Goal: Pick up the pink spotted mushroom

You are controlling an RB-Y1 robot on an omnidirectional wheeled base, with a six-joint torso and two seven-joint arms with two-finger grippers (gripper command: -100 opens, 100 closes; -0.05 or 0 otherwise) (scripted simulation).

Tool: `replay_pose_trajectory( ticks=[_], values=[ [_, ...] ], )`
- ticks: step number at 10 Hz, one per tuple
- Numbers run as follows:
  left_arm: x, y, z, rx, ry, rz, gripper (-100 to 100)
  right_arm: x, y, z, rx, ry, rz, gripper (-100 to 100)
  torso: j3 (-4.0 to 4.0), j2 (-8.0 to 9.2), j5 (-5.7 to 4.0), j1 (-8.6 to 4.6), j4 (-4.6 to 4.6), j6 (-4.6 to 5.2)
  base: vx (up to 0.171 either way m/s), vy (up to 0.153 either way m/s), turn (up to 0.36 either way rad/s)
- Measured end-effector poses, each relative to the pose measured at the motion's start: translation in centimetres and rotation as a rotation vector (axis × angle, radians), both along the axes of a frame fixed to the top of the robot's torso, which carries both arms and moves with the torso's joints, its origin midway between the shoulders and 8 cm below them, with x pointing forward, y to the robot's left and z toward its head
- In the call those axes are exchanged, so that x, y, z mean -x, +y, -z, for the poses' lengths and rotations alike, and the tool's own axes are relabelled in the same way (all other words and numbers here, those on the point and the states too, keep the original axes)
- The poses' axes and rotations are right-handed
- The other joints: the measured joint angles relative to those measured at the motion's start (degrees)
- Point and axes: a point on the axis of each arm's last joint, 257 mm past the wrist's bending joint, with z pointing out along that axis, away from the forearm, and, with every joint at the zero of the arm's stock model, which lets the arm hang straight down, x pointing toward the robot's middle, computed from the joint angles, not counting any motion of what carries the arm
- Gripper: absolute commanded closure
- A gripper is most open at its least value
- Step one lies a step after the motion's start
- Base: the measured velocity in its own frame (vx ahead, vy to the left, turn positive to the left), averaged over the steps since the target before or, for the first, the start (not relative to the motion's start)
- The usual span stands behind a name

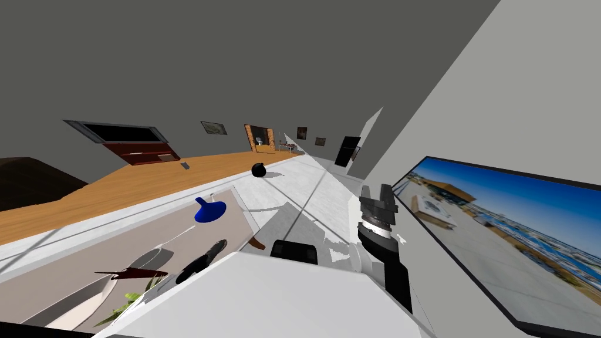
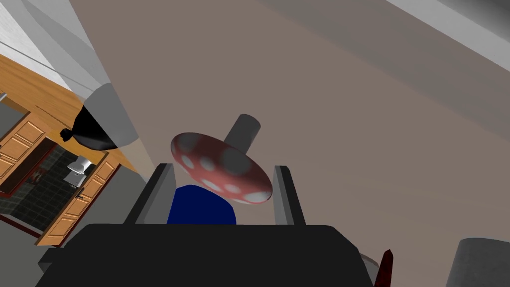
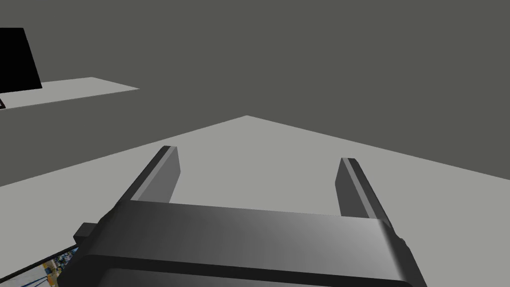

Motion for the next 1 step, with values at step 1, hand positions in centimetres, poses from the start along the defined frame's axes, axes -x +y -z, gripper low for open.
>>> replay_pose_trajectory(
  ticks=[1],
  values=[
    [0.08,0.01,0.0,0.001,0.001,-0.002,0,0.0,0.0,0.0,0.0,0.0,0.0,0,0.0,-0.02,0.03,0.16,0.01,0.01,-0.002,-0.008,0.003]
  ],
)
